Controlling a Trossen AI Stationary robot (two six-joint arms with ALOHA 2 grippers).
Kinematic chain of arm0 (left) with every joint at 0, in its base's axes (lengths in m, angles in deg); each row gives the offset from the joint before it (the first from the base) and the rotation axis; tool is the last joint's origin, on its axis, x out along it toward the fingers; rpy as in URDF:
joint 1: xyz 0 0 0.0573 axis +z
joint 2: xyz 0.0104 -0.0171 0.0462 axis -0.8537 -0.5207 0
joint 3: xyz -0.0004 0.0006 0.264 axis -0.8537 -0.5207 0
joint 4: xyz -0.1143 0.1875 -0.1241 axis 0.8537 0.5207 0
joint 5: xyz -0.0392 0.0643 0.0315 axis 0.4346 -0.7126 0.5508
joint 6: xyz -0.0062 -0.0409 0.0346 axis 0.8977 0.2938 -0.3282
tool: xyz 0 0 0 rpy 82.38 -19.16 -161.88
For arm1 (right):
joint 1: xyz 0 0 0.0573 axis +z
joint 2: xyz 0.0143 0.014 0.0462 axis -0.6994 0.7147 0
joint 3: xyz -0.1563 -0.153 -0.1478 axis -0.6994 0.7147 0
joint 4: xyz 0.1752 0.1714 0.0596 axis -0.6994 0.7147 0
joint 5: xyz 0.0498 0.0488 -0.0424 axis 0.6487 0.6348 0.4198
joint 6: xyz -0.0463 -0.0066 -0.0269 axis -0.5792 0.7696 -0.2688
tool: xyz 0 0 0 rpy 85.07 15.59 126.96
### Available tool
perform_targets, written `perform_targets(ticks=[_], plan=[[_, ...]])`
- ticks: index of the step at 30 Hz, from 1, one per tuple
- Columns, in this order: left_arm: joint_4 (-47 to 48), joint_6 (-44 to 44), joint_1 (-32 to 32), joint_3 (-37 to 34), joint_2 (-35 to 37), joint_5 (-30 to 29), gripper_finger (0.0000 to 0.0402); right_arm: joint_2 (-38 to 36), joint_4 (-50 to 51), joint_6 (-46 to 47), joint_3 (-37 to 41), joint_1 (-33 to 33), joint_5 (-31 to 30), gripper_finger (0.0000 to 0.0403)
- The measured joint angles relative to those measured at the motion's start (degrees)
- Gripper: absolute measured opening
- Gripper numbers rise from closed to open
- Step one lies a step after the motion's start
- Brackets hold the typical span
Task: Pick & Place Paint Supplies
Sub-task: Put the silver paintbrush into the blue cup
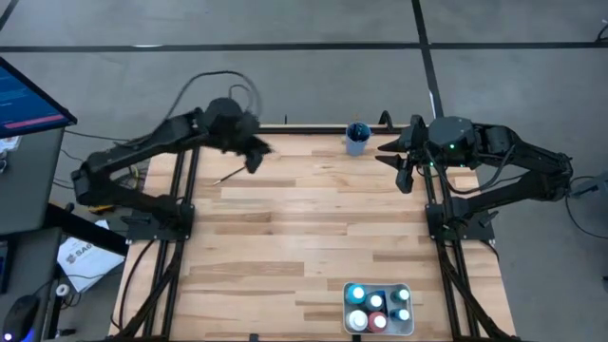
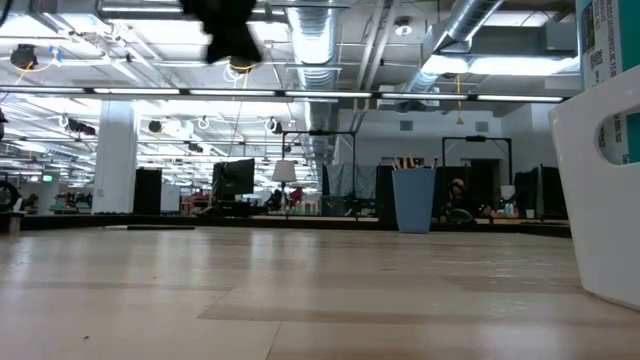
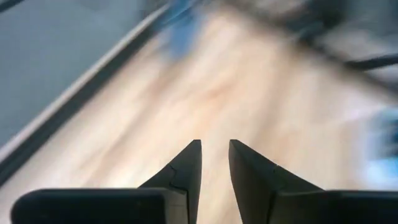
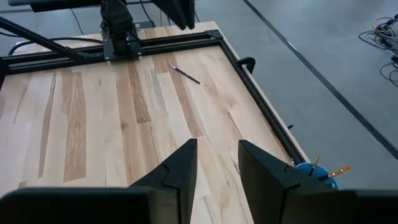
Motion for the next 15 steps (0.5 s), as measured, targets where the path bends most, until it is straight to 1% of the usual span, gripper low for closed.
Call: perform_targets(ticks=[1,2,4,7,10,15], plan=[[5.0,0.7,0.1,0.0,0.9,-5.2,0.0076,0.0,0.0,0.0,0.0,0.0,0.0,0.0108],[9.3,2.1,0.1,-0.1,1.5,-9.3,0.0079,0.0,0.0,-0.2,0.0,0.0,0.0,0.0108],[16.0,5.3,0.2,-0.1,2.3,-14.2,0.0087,0.0,0.0,-0.5,0.0,0.0,0.0,0.0108],[24.1,7.4,0.1,-0.1,2.4,-17.7,0.011,0.0,0.0,-0.6,0.0,0.0,0.0,0.0108],[28.2,9.1,0.2,-0.1,1.3,-21.6,0.0143,0.0,0.0,-0.6,0.0,0.0,0.0,0.0108],[33.3,7.2,2.9,-0.9,-1.4,-21.5,0.0192,0.0,0.0,-0.5,0.0,0.0,0.0,0.0108]])
